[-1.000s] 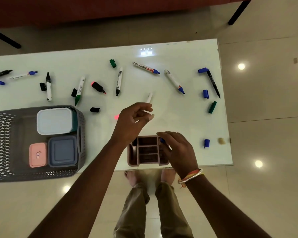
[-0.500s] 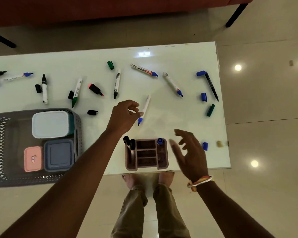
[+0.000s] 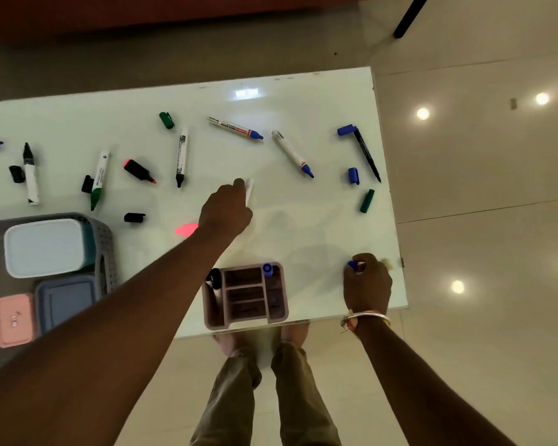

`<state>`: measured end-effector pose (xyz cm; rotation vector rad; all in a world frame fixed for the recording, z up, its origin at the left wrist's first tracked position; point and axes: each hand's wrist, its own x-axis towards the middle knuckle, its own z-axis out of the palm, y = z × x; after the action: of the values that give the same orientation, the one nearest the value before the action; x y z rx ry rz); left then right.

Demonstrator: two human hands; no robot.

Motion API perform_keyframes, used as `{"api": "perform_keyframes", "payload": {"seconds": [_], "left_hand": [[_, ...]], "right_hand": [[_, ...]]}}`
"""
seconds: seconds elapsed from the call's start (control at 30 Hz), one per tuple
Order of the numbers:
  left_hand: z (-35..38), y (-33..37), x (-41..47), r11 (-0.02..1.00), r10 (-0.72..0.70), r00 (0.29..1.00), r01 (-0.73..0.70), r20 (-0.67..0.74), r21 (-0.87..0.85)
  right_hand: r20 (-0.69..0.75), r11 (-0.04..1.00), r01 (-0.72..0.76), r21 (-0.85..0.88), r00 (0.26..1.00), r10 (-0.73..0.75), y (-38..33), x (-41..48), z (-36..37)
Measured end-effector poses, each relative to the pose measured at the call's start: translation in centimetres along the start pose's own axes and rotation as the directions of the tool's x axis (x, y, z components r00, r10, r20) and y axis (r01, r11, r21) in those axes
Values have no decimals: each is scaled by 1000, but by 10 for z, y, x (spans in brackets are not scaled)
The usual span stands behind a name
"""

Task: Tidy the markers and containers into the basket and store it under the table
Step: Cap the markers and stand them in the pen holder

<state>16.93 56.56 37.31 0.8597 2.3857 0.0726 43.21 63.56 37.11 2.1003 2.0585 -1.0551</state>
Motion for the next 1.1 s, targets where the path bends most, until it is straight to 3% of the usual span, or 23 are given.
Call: {"api": "perform_keyframes", "payload": {"seconds": [0.1, 0.17, 0.2, 0.23, 0.3, 0.33, 0.4, 0.77, 0.97, 1.1], "left_hand": [[-1, 3, 0, 995, -38, 999, 36, -18, -90], [-5, 4, -2, 922, -126, 992, 108, -25, -372], [-10, 6, -3, 793, -192, 981, 156, 2, -589], [-15, 9, -6, 596, -249, 967, 201, 59, -777], [-23, 16, -14, 220, -298, 936, 260, 188, -940], [-26, 20, -18, 114, -306, 924, 274, 228, -955], [-28, 24, -26, 8, -328, 909, 275, 258, -961], [-24, 34, -44, 22, -340, 926, 183, 165, -983], [-28, 37, -53, 121, -314, 948, 97, 54, -988], [-30, 45, -61, 128, -276, 960, 81, 43, -988]], "right_hand": [[60, 998, 39, 52, 997, -42, -8, 0, 3], [64, 988, 50, 146, 996, -60, -22, -3, 2], [63, 975, 44, 216, 996, -59, -31, -4, 2], [74, 951, 24, 308, 996, -49, -41, -5, 1], [158, 852, -74, 519, 987, -11, -63, -8, -1], [225, 772, -146, 618, 974, 4, -74, -11, -3], [295, 665, -218, 714, 955, -4, -93, -17, -5], [230, 698, -162, 698, 973, -4, -105, -30, 2], [224, 712, -152, 686, 975, -8, -105, -38, 0], [214, 723, -141, 677, 977, -9, -108, -42, 0]]}}
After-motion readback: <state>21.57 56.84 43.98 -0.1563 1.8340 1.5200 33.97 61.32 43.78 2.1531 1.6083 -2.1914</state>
